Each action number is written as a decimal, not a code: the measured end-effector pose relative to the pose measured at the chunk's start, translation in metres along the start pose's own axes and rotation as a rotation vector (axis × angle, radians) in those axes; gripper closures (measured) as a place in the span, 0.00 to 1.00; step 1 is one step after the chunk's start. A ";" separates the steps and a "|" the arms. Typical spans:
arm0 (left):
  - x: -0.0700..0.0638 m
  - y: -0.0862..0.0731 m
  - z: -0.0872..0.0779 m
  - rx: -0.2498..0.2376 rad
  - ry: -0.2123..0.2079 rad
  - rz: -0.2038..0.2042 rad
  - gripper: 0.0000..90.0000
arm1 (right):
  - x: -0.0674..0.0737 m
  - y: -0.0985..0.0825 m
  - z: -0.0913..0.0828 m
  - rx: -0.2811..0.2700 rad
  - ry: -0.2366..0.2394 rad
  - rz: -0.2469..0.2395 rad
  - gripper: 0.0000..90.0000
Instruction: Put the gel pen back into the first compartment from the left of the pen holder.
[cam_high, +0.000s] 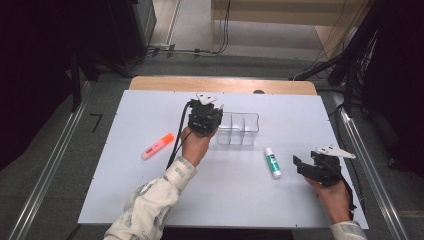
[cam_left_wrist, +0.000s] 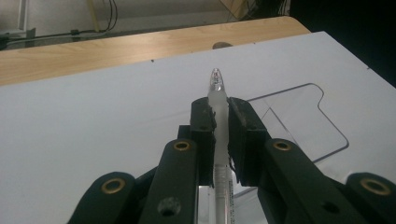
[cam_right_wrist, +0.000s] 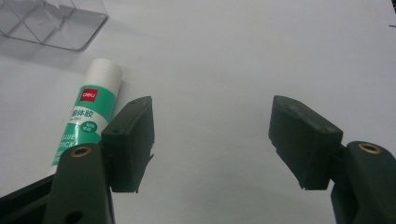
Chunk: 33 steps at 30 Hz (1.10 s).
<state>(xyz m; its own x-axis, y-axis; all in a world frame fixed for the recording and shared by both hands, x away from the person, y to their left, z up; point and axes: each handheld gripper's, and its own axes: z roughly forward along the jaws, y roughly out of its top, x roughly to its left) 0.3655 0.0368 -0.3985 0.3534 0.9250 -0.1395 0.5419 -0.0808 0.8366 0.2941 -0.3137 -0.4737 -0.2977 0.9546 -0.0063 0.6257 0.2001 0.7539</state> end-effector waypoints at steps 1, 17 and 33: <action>-0.001 0.001 0.002 0.000 0.005 0.005 0.90 | 0.000 0.000 0.000 0.001 0.001 0.001 0.33; -0.009 0.020 0.020 0.002 -0.002 -0.004 0.90 | 0.000 0.000 0.001 0.007 0.000 -0.006 0.33; -0.010 0.037 0.036 0.018 0.016 -0.014 0.90 | 0.000 -0.001 0.001 0.008 0.002 -0.005 0.33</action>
<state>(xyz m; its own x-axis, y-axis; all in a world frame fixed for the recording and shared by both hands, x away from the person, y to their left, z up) 0.4095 0.0113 -0.3854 0.3340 0.9317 -0.1426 0.5606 -0.0748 0.8247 0.2941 -0.3141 -0.4748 -0.3023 0.9532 -0.0094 0.6296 0.2070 0.7488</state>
